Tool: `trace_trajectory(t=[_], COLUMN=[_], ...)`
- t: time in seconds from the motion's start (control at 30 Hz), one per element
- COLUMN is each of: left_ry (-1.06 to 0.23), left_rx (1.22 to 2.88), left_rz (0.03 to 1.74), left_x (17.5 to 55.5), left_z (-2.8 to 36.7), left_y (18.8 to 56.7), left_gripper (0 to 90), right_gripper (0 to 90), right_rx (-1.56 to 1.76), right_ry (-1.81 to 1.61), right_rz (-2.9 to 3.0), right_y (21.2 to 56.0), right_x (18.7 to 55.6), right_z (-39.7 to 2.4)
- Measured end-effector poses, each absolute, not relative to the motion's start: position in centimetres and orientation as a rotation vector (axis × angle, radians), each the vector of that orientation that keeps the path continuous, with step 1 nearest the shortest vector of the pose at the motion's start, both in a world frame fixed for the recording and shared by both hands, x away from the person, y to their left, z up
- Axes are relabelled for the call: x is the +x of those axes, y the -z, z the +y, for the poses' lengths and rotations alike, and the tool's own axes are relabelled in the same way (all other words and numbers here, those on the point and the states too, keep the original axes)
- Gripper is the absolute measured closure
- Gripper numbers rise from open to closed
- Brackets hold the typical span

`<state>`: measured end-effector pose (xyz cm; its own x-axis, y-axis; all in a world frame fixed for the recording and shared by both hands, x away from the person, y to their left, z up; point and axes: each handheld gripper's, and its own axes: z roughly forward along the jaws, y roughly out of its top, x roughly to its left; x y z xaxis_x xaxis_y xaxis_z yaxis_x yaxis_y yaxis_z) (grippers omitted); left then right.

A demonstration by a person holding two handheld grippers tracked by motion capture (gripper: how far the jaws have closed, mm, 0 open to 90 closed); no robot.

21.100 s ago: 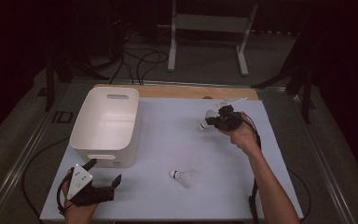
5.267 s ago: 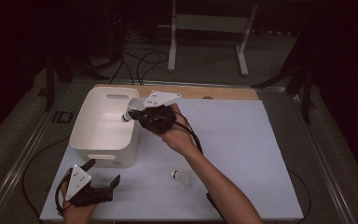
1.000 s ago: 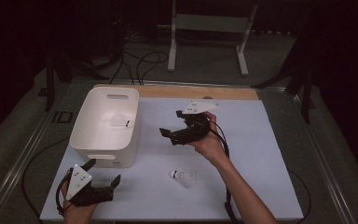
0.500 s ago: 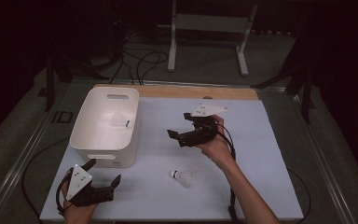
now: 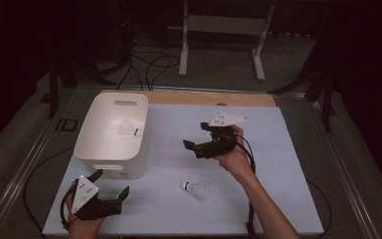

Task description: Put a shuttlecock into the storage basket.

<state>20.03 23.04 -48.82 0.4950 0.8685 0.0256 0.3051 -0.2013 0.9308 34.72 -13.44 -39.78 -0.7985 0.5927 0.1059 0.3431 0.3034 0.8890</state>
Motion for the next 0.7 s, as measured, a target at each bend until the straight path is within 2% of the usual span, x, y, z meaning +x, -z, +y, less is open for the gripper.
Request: trace_trajectory(t=[0.7], left_ry=[-0.715], left_rx=[1.747], left_rz=[0.997], left_x=[20.0], left_z=[23.0], left_y=[48.8], left_gripper=[0.0], right_gripper=[10.4], right_rx=[0.896], right_ry=[-1.454], right_rz=[2.34], right_y=[41.3], right_x=[33.7], right_z=[-15.5])
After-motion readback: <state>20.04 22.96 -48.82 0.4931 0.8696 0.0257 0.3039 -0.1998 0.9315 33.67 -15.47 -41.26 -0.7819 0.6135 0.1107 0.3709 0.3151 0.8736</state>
